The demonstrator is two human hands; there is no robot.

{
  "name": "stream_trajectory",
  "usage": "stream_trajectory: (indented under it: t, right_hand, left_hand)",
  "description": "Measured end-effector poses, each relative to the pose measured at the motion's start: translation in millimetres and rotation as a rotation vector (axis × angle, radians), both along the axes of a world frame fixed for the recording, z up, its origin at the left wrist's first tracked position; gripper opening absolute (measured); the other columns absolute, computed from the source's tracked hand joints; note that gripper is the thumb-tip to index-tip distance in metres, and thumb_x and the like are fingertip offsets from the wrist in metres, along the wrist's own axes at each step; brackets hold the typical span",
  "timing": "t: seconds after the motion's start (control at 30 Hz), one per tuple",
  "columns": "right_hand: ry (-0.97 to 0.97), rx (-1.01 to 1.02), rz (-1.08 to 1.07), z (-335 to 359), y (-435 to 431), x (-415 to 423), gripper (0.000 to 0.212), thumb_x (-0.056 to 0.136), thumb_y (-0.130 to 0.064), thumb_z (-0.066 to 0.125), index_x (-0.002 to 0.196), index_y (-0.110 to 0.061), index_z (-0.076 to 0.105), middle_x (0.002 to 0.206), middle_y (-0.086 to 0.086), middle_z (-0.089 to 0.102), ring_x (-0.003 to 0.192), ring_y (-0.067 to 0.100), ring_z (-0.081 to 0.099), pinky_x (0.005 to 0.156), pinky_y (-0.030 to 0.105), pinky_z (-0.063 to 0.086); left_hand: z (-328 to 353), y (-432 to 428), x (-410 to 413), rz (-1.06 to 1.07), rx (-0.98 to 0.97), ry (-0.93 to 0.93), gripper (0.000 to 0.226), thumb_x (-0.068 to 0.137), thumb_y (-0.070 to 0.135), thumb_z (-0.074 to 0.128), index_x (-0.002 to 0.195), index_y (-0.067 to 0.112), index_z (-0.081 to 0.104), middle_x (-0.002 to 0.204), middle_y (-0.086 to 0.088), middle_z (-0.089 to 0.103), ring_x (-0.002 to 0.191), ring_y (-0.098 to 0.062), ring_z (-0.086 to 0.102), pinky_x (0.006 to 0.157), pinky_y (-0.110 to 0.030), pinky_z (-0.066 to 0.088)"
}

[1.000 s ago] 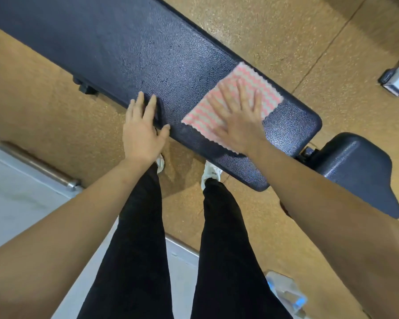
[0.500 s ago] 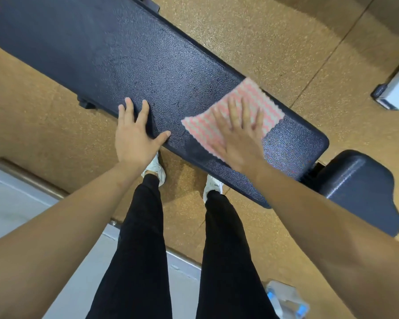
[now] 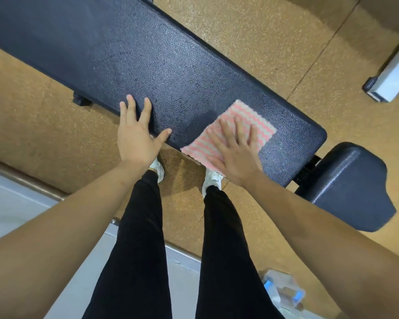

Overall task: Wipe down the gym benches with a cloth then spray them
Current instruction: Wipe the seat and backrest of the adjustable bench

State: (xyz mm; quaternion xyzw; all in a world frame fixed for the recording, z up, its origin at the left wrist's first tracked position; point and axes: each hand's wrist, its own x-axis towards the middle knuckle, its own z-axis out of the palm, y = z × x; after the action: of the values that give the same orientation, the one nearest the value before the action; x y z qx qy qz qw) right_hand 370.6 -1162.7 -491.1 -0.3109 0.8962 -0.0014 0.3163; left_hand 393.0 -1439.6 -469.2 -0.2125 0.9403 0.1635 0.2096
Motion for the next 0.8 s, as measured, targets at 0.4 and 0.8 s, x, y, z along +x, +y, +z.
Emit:
stream_trajectory:
  t: [0.4, 0.8]
  right_hand:
    - [0.188, 0.006, -0.153, -14, -122, -142, 0.076, 0.096, -0.076, 0.003, 0.161, -0.037, -0.008, 0.171, 0.004, -0.009, 0.156, 0.036, -0.008, 0.118, 0.071, 0.003]
    - [0.095, -0.084, 0.139, -17, -149, -6, 0.071, 0.1, -0.068, 0.026, 0.162, -0.038, 0.008, 0.171, 0.004, -0.002, 0.154, 0.043, -0.009, 0.117, 0.073, -0.002]
  left_hand:
    - [2, -66, 7, -0.026, 0.163, 0.238, 0.047, 0.095, 0.025, 0.069, 0.139, 0.013, 0.062, 0.151, -0.009, 0.052, 0.138, -0.031, 0.046, 0.116, -0.04, 0.037]
    - [-12, -143, -29, 0.069, -0.022, 0.128, 0.077, 0.092, 0.047, 0.067, 0.156, 0.016, 0.037, 0.167, -0.022, 0.019, 0.154, -0.042, 0.019, 0.127, -0.05, 0.019]
